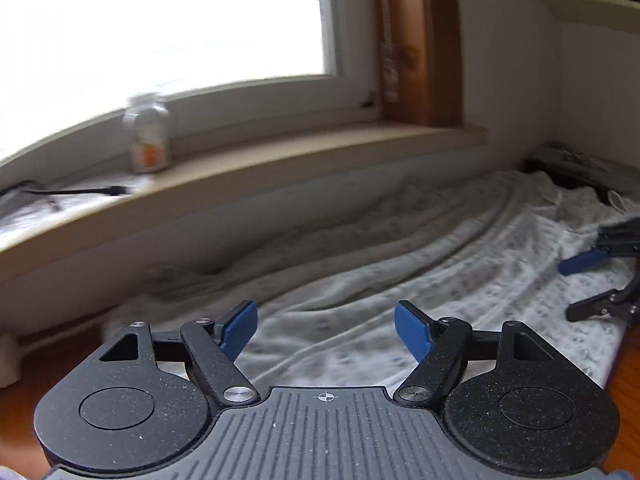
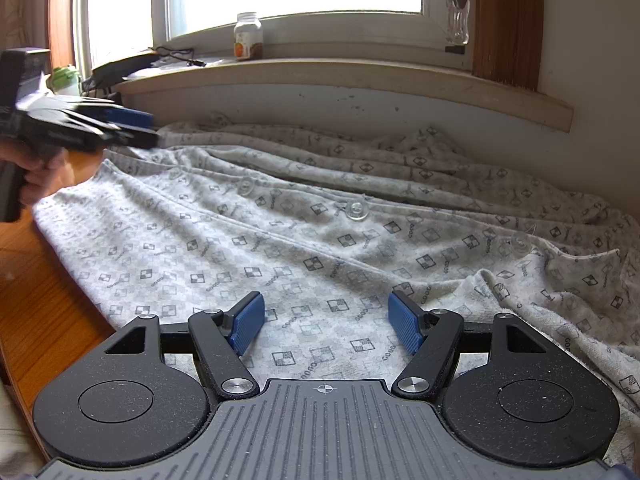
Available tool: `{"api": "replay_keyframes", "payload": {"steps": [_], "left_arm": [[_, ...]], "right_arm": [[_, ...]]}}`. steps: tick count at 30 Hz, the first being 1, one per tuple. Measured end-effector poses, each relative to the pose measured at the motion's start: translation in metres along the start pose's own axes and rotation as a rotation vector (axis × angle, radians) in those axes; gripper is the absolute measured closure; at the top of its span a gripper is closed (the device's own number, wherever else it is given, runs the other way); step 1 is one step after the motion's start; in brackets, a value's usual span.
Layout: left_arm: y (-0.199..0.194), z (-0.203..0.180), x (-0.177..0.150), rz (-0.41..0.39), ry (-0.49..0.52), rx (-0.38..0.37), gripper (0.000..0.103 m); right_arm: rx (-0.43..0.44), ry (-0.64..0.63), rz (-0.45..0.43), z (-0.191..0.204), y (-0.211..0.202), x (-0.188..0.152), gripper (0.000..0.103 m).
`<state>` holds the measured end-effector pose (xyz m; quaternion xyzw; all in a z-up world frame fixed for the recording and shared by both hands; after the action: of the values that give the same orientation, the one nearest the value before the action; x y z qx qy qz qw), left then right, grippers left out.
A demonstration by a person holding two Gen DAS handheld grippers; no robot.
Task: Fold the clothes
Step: 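Open both grippers and move them over the flattened garment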
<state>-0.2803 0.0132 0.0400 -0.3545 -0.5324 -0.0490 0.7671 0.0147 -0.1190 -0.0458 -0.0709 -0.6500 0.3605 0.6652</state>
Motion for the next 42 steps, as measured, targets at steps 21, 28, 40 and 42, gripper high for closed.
{"api": "replay_keyframes", "payload": {"steps": [21, 28, 40, 42], "left_arm": [[-0.014, -0.034, -0.04, 0.08, 0.06, -0.063, 0.024], [-0.005, -0.058, -0.016, 0.075, 0.077, -0.07, 0.021], [0.045, -0.194, 0.052, -0.007, 0.209, -0.291, 0.003], [0.054, -0.21, 0.051, -0.007, 0.225, -0.312, 0.003]], "right_arm": [[0.024, -0.037, 0.024, 0.025, -0.012, -0.013, 0.032], [-0.03, -0.011, -0.095, 0.011, -0.063, -0.022, 0.031], [-0.391, 0.074, -0.062, -0.087, -0.219, -0.08, 0.026], [-0.43, 0.104, -0.032, -0.103, -0.231, -0.091, 0.026]]}}
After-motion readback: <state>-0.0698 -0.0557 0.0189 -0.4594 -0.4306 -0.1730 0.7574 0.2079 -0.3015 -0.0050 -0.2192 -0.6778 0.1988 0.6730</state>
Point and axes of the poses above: each gripper's, at about its wrist camera, not at the fingertips, and y roughly the way its jaws point, z to its left, x to its top, the point moved 2 cm from there along y, roughly the way its jaws point, and after that the axes turned 13 degrees about x, right-handed, at the moved point
